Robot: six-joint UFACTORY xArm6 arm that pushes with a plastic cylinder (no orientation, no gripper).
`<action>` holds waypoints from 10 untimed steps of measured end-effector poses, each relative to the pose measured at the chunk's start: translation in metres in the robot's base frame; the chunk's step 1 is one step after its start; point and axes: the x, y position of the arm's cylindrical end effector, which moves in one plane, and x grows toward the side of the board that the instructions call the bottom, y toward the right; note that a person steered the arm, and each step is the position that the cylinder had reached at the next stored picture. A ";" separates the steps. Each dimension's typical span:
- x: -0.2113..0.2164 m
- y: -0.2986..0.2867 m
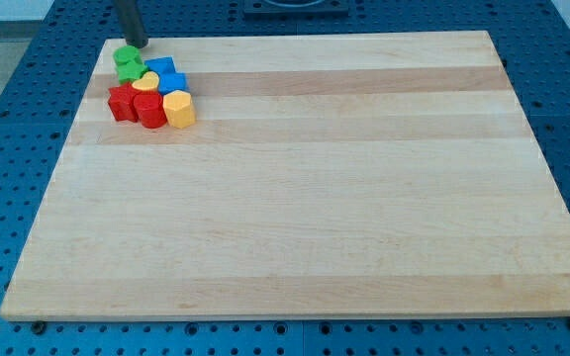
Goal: Separate the red circle from group of blocks
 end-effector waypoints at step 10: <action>0.185 0.062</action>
